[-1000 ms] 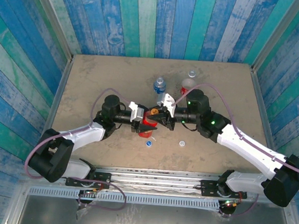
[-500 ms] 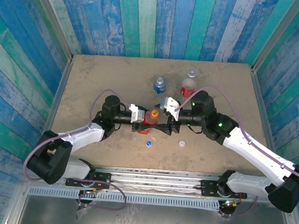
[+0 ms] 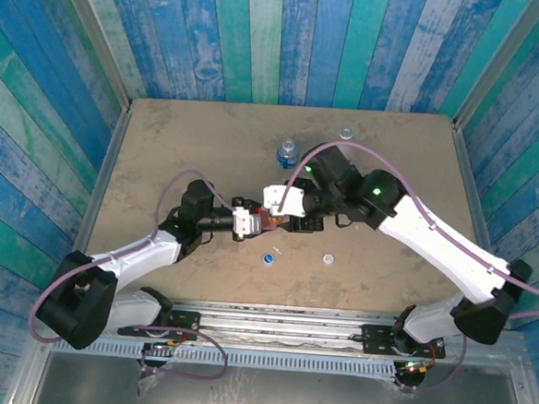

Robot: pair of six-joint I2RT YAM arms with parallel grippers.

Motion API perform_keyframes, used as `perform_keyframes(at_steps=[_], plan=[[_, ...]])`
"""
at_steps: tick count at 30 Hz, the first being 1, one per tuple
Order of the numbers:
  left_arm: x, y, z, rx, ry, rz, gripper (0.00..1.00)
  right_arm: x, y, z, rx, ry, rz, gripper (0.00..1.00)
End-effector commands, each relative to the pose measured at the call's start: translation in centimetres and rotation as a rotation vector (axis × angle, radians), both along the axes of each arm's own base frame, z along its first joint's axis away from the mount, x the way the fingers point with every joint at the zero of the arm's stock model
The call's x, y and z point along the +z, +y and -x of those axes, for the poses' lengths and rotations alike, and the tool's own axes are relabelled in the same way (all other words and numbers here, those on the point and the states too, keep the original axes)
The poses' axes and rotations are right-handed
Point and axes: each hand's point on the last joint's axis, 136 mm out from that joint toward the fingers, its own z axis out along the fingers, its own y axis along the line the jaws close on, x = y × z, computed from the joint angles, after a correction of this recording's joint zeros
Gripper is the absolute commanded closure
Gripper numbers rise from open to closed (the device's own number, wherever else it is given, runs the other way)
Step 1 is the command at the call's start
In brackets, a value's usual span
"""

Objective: Screw on the bottle caps

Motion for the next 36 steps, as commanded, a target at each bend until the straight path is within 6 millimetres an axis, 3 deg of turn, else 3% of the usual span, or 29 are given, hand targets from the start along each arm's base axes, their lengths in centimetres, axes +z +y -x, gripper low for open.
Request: perform_keyframes(at_steps=[1,7,11,14,22,27,30,33,36], plan=[[0.3,0.2,0.2,0.01,-0.055,-0.018,0.58,-1.3,-1.4,0.4,0.031,-0.025,0.154,0.44],[0.4,0.1,0.2,0.007,-0.04,-0.013,0.57,-1.1,-0.3,0.5,0.051,-0.017,0.136,0.72],[0.6,0.1,-0.2,0.023,-0.034,-0.006,0.57,-1.5,-0.2,0.3,0.023,-0.002,0.134,0.83],[1.4,0.2,-0.8,0.06,-0.055,0.026,0.57,-2.0,-0.2,-0.1,-0.076,0.038,0.117,0.85],[3.1,0.1,-2.5,0.12,-0.093,0.062,0.6,-4.1,0.3,-2.6,-0.596,0.266,-0.08,0.83],[2.9,0.3,-3.0,0.162,-0.111,0.058,0.6,-5.1,0.4,-3.4,-1.002,0.589,-0.214,0.88],[2.8,0.4,-3.4,0.184,-0.119,0.056,0.6,-5.6,0.9,-2.9,-1.145,0.824,-0.298,0.8],[2.4,0.4,-3.3,0.173,-0.107,0.03,0.6,-5.0,0.1,-2.9,-1.139,0.805,-0.342,0.74],[1.9,0.2,-3.1,0.159,-0.088,0.012,0.59,-4.1,-0.2,-2.3,-0.97,0.698,-0.33,0.46]])
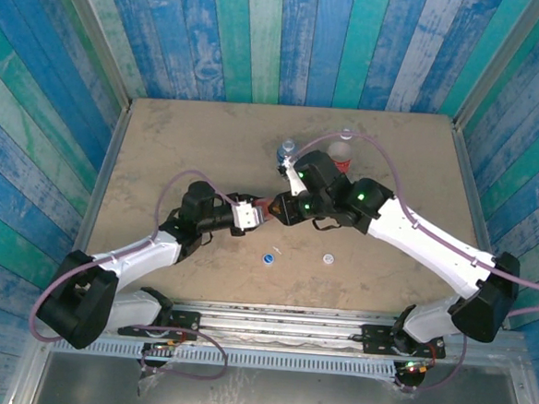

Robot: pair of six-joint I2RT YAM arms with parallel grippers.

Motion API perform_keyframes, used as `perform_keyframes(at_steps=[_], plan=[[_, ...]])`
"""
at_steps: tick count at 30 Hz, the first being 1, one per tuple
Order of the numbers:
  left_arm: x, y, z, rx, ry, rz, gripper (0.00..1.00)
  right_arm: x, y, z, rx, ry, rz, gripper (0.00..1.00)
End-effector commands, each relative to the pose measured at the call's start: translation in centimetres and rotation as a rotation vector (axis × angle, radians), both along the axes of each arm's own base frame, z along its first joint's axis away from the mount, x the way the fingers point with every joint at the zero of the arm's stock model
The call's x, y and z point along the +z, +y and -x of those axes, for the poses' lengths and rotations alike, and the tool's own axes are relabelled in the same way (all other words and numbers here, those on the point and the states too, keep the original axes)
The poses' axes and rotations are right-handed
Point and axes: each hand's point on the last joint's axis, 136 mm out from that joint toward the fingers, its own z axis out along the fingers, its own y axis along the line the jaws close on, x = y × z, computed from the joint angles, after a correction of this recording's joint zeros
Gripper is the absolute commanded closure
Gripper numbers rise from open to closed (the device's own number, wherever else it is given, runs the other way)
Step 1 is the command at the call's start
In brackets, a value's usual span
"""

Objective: Screw on the bottle caps

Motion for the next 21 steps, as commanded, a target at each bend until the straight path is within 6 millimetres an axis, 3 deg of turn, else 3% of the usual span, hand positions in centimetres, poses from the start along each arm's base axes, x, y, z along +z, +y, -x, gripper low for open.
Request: perform_keyframes(at_steps=[1,3,6,12,16,21], plan=[[2.7,-1.2,0.3,-0.069,-0.075,0.047,0.59,-0.4,-0.7,1.0,0.102,-0.05,0.027,0.37],[2.3,-1.2,0.7,-0.087,-0.065,0.036,0.59,-0.1,-1.3,2.0,0.252,-0.147,0.076,0.27],[2.0,-1.3,1.5,-0.123,-0.063,0.026,0.58,0.6,-2.8,2.9,0.442,-0.331,0.164,0.23],[1.3,-1.6,2.7,-0.193,-0.029,-0.001,0.57,2.3,-4.2,3.6,0.754,-0.643,0.316,0.26],[1.3,-1.8,2.8,-0.212,-0.009,0.004,0.57,2.0,-4.7,3.2,0.927,-0.753,0.491,0.28],[1.2,-1.8,3.0,-0.223,-0.003,0.005,0.57,1.9,-2.6,3.8,1.054,-0.811,0.509,0.38]])
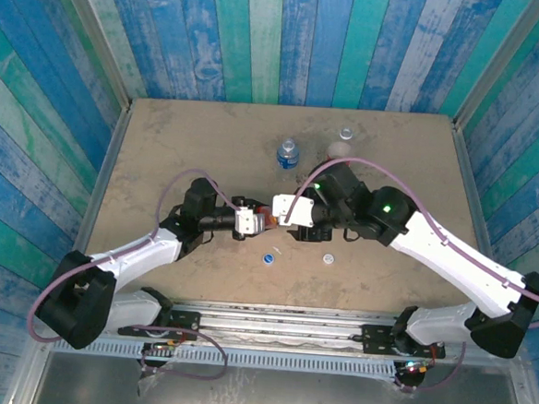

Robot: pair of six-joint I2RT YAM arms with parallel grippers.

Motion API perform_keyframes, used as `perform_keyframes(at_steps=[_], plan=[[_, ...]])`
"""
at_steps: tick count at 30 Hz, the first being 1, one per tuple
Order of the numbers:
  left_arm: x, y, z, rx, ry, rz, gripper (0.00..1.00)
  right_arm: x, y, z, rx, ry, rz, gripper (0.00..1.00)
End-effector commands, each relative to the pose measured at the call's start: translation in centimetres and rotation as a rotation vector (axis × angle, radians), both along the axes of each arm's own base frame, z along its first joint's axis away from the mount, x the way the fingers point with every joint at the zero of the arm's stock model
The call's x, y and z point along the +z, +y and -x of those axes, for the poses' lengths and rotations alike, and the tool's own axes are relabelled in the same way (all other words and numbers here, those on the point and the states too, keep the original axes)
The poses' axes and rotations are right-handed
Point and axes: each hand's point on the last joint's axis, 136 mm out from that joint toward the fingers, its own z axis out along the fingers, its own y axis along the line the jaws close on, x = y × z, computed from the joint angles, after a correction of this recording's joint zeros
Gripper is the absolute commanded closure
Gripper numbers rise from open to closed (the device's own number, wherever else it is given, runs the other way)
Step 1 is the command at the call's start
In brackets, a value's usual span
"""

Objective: Screw on the bottle caps

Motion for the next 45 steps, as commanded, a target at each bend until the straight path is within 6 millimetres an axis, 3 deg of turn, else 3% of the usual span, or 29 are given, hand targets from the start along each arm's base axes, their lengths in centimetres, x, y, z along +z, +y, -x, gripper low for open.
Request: perform_keyframes(at_steps=[1,4,13,20,23,24,28,31,34,37,40,45], plan=[[0.7,-0.4,0.4,-0.037,-0.003,0.007,0.57,-0.3,0.5,0.5,0.137,-0.079,0.089,0.41],[0.7,-0.4,0.5,-0.043,0.0,0.008,0.57,0.0,1.4,0.2,0.147,-0.088,0.078,0.53],[0.5,-0.5,0.3,-0.038,0.011,0.002,0.57,-0.9,2.3,0.4,0.153,-0.046,0.065,0.74],[0.6,-0.5,0.3,-0.033,0.015,0.008,0.57,-1.8,2.9,0.5,0.115,0.005,0.039,0.66],[0.6,-0.5,0.1,-0.028,0.021,0.009,0.57,-1.8,2.9,0.2,0.067,0.024,0.025,0.74],[0.7,-0.5,0.2,-0.028,0.023,0.011,0.57,-1.4,3.0,-0.1,0.027,0.031,0.01,0.83],[1.3,-0.4,-0.2,0.003,0.004,0.036,0.57,-0.9,2.9,-1.6,-0.206,0.105,-0.078,0.91],[1.8,0.0,-1.2,0.064,-0.018,0.053,0.57,-0.2,1.8,-4.5,-0.587,0.164,-0.208,0.95],[1.5,0.1,-1.3,0.073,-0.023,0.044,0.56,0.2,1.6,-4.6,-0.885,0.38,-0.355,0.97],[1.2,-0.1,-1.3,0.06,-0.016,0.044,0.56,-0.3,2.4,-3.7,-1.059,0.619,-0.505,0.97],[1.3,-0.4,-1.1,0.035,-0.006,0.048,0.56,-0.6,2.0,-3.9,-1.035,0.576,-0.52,0.91],[1.1,-0.3,-0.7,0.023,-0.011,0.039,0.56,-0.4,0.3,-2.6,-0.634,0.268,-0.28,0.51]])
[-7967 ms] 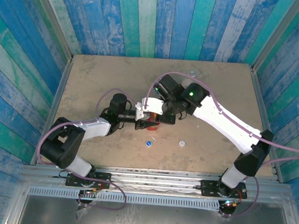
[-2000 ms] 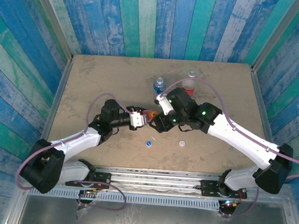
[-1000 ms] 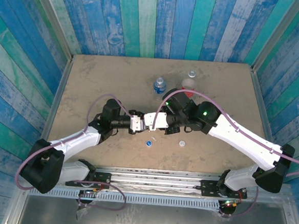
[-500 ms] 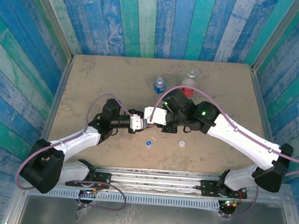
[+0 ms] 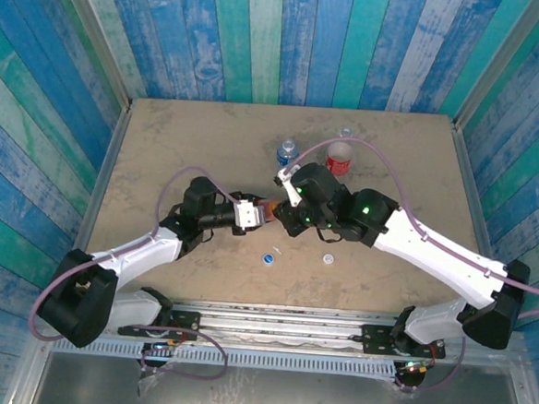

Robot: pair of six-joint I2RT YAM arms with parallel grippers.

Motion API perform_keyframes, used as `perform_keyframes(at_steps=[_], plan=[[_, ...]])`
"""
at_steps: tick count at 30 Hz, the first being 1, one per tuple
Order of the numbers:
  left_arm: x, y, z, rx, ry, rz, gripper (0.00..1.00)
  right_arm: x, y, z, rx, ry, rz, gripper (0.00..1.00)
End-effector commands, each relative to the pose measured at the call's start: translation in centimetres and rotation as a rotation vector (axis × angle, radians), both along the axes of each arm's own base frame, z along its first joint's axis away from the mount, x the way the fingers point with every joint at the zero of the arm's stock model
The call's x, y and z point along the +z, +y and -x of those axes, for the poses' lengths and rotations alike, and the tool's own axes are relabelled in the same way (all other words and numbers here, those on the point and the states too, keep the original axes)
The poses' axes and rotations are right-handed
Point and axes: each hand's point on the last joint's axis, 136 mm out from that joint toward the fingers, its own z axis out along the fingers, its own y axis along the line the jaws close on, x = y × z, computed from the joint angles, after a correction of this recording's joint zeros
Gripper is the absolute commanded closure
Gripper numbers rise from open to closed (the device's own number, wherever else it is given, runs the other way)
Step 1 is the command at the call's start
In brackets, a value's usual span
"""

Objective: Screw on the bottle caps

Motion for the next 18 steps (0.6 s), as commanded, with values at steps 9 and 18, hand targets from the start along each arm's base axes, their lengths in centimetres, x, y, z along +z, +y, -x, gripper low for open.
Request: perform_keyframes(at_steps=[9,18], plan=[[0.6,-1.2,2.7,-0.178,-0.02,0.013,0.55,0.4,-2.9,3.5,0.738,-0.446,0.371,0.34],[0.0,-1.2,3.0,-0.202,-0.011,-0.01,0.55,0.5,-0.2,3.1,0.854,-0.454,0.381,0.47]])
